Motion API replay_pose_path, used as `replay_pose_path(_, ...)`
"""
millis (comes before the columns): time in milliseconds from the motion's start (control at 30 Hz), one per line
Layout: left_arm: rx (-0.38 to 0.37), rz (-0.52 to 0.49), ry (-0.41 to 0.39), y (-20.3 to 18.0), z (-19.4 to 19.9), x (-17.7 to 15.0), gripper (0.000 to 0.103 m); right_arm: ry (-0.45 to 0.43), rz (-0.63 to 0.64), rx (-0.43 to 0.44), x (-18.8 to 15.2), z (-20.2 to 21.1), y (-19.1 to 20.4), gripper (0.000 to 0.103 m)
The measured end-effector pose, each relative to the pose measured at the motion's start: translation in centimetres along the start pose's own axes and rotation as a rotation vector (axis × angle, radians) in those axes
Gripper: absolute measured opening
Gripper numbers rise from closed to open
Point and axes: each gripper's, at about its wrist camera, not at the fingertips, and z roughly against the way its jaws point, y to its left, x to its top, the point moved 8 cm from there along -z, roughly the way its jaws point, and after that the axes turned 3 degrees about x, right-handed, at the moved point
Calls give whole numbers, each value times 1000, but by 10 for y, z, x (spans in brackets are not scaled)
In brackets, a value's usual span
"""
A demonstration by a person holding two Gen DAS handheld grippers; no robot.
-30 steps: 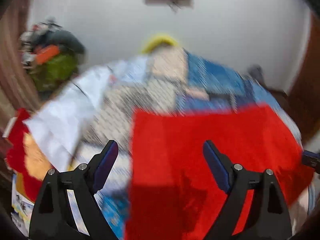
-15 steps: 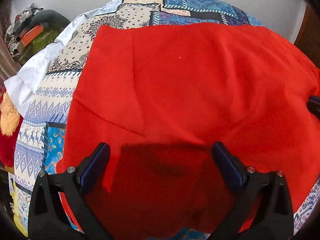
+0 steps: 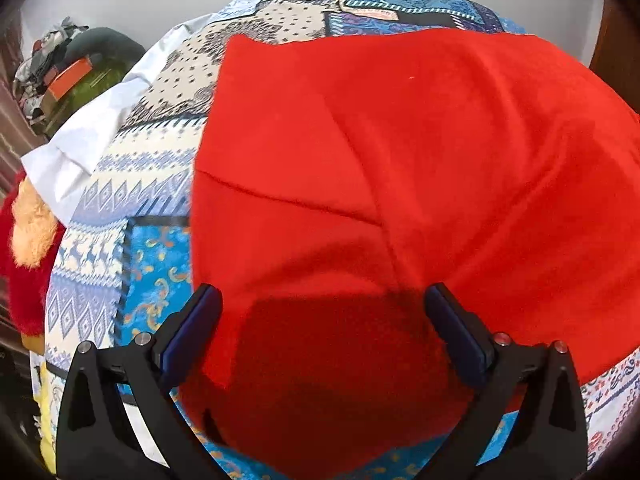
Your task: Fold large clothes
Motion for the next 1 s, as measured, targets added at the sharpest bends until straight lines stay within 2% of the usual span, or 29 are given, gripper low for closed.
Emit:
replay_pose_path(133, -9, 38, 25, 11, -2, -9, 103, 7, -22, 20, -7, 11, -9, 7)
replay_pose_path(200, -50, 78, 43, 18, -5, -14, 103, 3, -22, 35, -11, 14, -12, 7)
replay_pose_path(267, -52, 95, 48, 23, -4, -18, 103, 3, -55, 67, -17, 19, -17, 7)
replay_pose_path(333, -56, 110, 50, 26, -1, -23, 103, -3, -69, 62, -21, 28, -21, 7)
replay_pose_path(467, -59, 129, 52, 30, 4, -31, 103, 0, -38, 1, -34, 40, -25, 7)
replay_pose_path(500, -61, 135, 55, 30, 5, -34, 103, -1, -28, -36, -38, 45, -26, 7)
replay_pose_path(600, -58, 137, 54, 33, 10, -40, 103, 39, -5, -223, -57, 52, -45, 7)
replay_pose_path(667, -61, 138, 51, 34, 14, -45, 103, 100, -30, -249, -77, 48, -60, 7)
replay_pose_path(800, -131, 215, 31, 45, 38, -57, 103, 50, -102, -211, -84, 72, -72, 7)
replay_pose_path(933, -263, 372, 10, 58, 67, -74, 103, -32, -177, -78, -64, 94, -65, 7)
replay_pose_path(1000, -330, 463, 43, 62, 71, -88, 103, -61, -221, 0, -52, 99, -57, 7)
